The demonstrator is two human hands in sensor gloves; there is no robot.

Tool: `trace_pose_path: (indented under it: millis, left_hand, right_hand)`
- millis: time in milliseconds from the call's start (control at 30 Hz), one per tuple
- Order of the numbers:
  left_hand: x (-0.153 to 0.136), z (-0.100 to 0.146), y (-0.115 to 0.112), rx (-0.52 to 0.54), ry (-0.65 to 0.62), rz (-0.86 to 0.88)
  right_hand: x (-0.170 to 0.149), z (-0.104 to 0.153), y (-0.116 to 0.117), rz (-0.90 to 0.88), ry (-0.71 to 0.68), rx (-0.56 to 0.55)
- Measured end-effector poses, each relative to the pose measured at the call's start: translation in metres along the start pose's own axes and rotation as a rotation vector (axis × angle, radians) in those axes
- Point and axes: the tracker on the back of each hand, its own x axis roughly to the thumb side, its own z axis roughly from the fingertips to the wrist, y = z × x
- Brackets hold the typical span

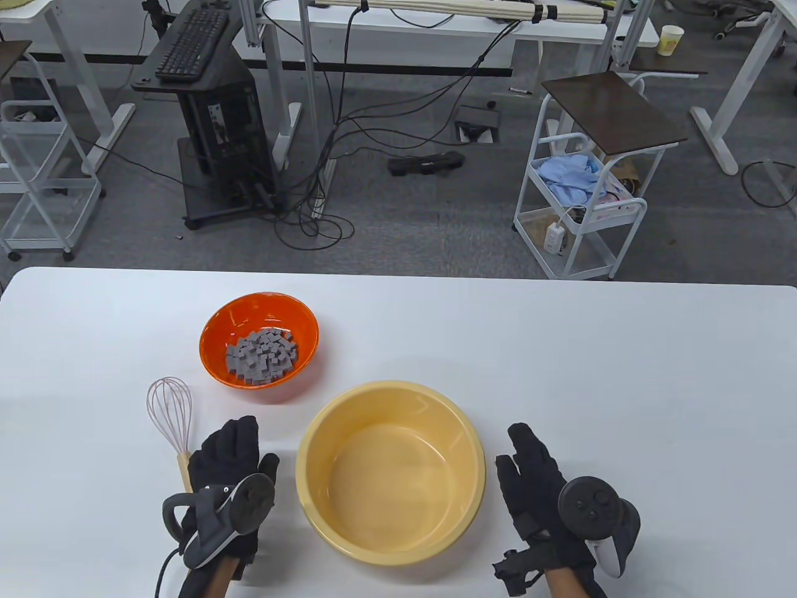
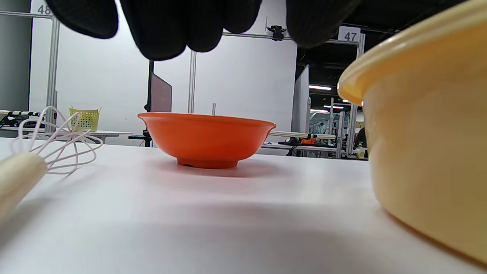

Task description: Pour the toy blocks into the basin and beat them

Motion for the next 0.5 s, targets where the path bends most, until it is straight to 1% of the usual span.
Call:
trace_pose_path:
  millis: [100,200,233,267,300,333,400,467,500]
  left_hand:
    - [-0.002,-0.003,0.008,0.008,0.040,0.061]
    - [-0.009,-0.013,0.014,-0.013,0.125,0.205]
    - [-0.012,-0.019,0.015,-0.053,0.155,0.258]
    - [-0.014,-0.025,0.015,-0.107,0.171,0.306]
    - [-0.017,-0.034,0.014,-0.183,0.190,0.374]
    - [-0.019,-0.040,0.013,-0.227,0.204,0.422]
    - [-0.026,-0.057,0.006,-0.384,0.274,0.540]
    - [-0.030,-0.070,-0.001,-0.463,0.340,0.611]
    - [-0.032,-0.074,-0.003,-0.478,0.370,0.618]
  right_hand:
    - [0.000,0.000,-0.005,0.096,-0.035,-0.036]
    - [0.000,0.000,-0.009,0.145,-0.058,-0.057]
    - [-0.001,0.000,-0.010,0.153,-0.062,-0.064]
    - [-0.001,0.000,-0.011,0.158,-0.067,-0.065]
    - [0.000,0.000,-0.011,0.162,-0.074,-0.064]
    - [0.000,0.000,-0.011,0.167,-0.077,-0.062]
    - [0.000,0.000,-0.009,0.184,-0.084,-0.045]
    - [0.000,0.000,-0.009,0.201,-0.091,-0.046]
    - [0.001,0.000,-0.008,0.207,-0.095,-0.045]
